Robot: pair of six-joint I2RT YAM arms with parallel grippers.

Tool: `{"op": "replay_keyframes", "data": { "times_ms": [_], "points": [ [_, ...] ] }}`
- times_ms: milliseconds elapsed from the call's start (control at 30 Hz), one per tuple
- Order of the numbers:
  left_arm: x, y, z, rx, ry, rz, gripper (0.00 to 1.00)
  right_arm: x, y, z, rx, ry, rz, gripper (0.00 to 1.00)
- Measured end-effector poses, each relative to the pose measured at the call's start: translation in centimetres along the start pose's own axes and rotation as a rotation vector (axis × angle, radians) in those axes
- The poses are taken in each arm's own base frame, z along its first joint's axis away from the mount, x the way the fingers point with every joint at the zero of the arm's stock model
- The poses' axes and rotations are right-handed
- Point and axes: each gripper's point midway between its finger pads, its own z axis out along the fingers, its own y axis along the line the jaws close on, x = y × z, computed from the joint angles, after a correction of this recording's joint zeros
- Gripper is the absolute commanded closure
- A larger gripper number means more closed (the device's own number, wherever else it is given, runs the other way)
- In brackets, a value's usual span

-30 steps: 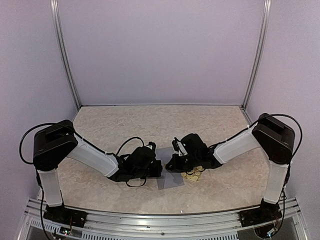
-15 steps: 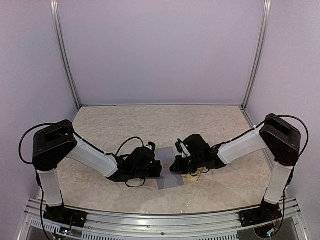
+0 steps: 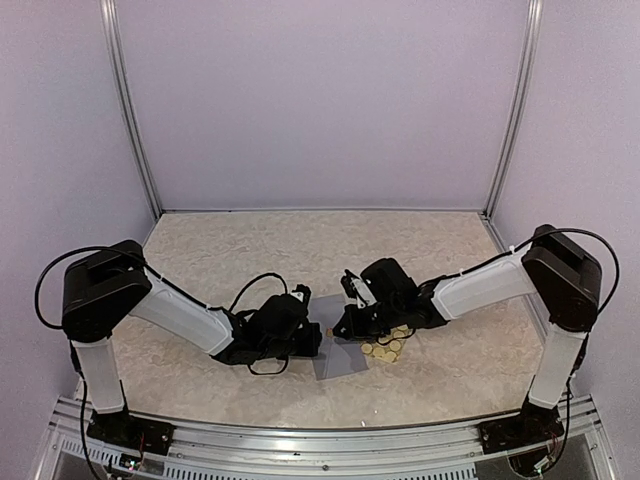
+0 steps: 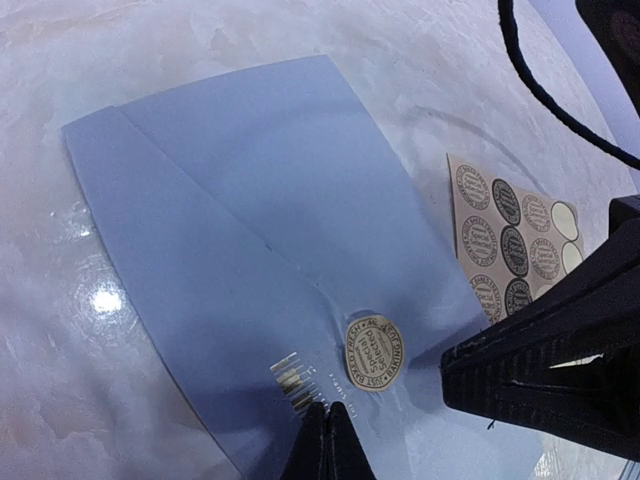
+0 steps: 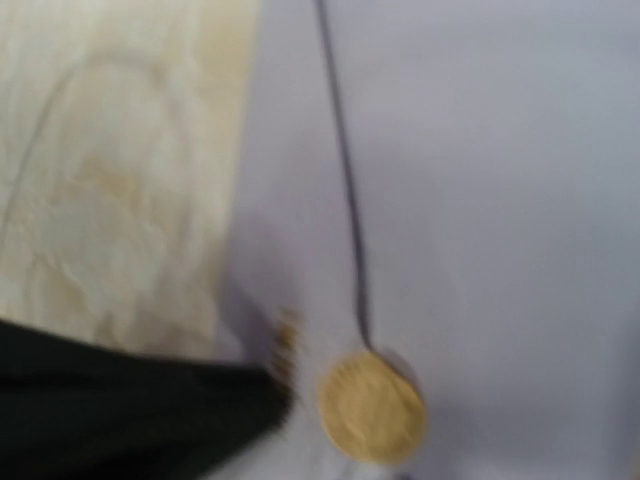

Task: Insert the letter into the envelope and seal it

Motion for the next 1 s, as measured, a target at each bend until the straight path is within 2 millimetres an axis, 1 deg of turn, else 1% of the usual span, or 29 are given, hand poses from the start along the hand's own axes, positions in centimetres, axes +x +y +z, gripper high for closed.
{"op": "replay_keyframes", "data": {
  "times_ms": [233, 467, 867, 1000],
  "points": [
    [0.0, 0.0, 0.0, 0.000, 0.000, 0.002, 1.00, -1.2, 0.8, 1.3, -0.019, -0.006, -0.029, 1.00],
    [0.0, 0.0, 0.0, -0.001, 0.000, 0.002, 1.00, -0.9, 0.0, 2.9, 0.002, 0.016, -0.030, 1.00],
    [0.1, 0.1, 0.0, -0.005, -0.001, 0.004, 1.00, -1.6, -0.4, 3.1, 0.008, 0.000, -0.007, 1.00],
    [0.1, 0.1, 0.0, -0.005, -0.002, 0.003, 1.00, -2.1, -0.9, 3.1, 0.016, -0.014, 0.006, 1.00]
  ]
}}
